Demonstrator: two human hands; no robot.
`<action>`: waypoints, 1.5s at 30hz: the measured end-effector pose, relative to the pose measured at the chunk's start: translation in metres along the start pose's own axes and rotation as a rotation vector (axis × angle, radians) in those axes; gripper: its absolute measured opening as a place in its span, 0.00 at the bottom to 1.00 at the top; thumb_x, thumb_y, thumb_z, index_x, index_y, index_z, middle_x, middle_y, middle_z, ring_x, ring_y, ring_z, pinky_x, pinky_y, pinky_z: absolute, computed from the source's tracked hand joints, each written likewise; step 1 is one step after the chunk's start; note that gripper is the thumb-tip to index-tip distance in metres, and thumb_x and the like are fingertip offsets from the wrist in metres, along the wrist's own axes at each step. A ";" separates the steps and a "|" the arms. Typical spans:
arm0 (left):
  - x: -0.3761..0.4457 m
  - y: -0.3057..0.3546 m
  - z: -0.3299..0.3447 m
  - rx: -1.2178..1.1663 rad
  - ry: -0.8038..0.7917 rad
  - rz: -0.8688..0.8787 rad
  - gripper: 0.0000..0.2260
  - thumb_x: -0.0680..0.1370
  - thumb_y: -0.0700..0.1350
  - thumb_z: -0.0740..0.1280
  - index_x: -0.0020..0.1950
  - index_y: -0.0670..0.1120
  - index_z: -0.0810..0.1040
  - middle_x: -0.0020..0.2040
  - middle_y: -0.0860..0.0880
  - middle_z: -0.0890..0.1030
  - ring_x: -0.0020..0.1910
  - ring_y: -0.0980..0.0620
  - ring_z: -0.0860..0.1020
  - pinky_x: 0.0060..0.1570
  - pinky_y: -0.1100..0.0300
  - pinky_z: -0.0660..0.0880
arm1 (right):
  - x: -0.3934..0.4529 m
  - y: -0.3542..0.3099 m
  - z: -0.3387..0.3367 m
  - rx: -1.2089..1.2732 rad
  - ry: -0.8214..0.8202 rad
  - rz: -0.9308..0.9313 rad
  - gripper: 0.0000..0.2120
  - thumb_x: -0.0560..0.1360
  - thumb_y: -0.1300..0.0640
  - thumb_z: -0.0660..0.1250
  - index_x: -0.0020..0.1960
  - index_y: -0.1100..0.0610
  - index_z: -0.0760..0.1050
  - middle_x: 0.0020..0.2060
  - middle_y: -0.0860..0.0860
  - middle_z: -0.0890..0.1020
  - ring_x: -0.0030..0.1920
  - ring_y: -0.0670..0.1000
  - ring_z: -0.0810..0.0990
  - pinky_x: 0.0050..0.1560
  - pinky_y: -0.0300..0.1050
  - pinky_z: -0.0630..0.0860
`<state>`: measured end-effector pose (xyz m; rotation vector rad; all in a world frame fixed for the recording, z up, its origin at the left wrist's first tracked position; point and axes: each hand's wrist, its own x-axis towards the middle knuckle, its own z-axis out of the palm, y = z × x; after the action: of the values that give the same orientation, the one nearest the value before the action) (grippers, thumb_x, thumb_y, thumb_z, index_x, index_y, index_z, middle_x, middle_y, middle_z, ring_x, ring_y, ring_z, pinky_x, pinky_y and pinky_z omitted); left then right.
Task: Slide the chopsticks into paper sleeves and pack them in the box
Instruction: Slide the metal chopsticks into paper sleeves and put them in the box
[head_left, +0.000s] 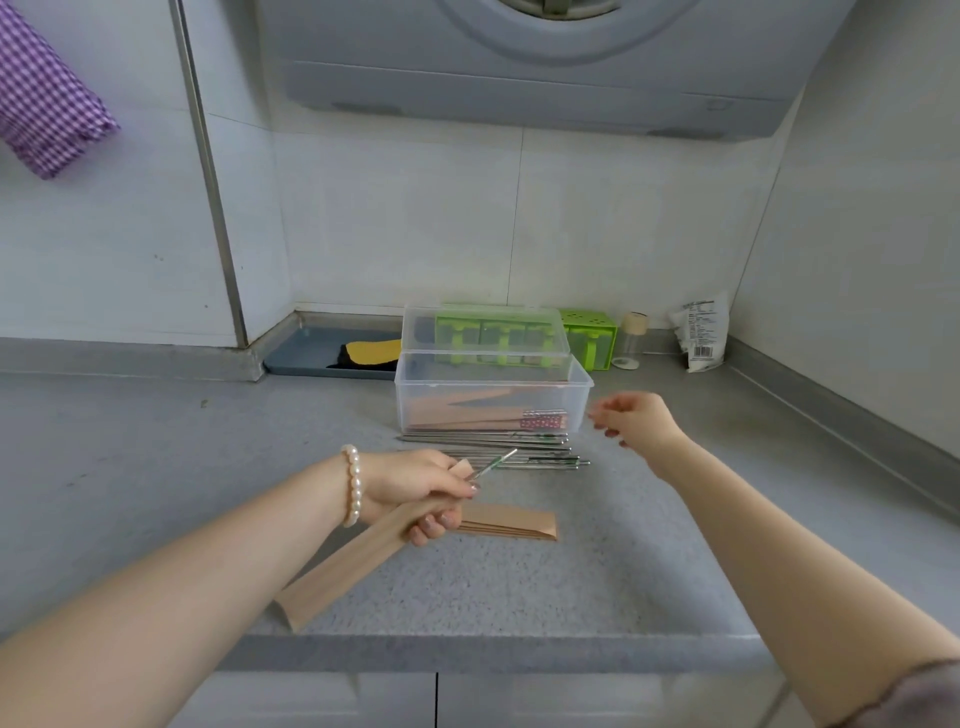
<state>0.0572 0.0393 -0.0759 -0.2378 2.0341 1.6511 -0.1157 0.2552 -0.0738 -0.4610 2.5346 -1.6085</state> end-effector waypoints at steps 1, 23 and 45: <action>0.002 -0.001 -0.003 -0.019 -0.005 0.001 0.08 0.81 0.43 0.57 0.43 0.46 0.61 0.30 0.48 0.68 0.23 0.56 0.66 0.22 0.66 0.64 | 0.001 0.007 0.002 -0.058 -0.022 -0.004 0.04 0.72 0.60 0.70 0.44 0.61 0.79 0.34 0.53 0.78 0.33 0.47 0.72 0.33 0.39 0.68; 0.004 -0.006 -0.014 -0.005 0.103 0.086 0.03 0.77 0.36 0.63 0.44 0.42 0.72 0.33 0.46 0.75 0.27 0.55 0.75 0.27 0.63 0.74 | 0.016 0.029 0.034 -0.565 -0.318 -0.141 0.02 0.72 0.57 0.70 0.42 0.54 0.78 0.39 0.48 0.77 0.44 0.49 0.75 0.46 0.40 0.70; -0.026 0.011 0.007 0.146 0.109 0.126 0.03 0.78 0.38 0.63 0.51 0.43 0.72 0.38 0.44 0.82 0.29 0.52 0.80 0.31 0.60 0.78 | -0.035 -0.030 -0.081 0.082 -0.211 -0.245 0.10 0.75 0.62 0.64 0.37 0.63 0.78 0.21 0.50 0.76 0.23 0.46 0.67 0.24 0.32 0.66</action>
<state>0.0764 0.0445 -0.0543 -0.1542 2.2822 1.5833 -0.0965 0.3245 -0.0139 -0.9105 2.3206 -1.6333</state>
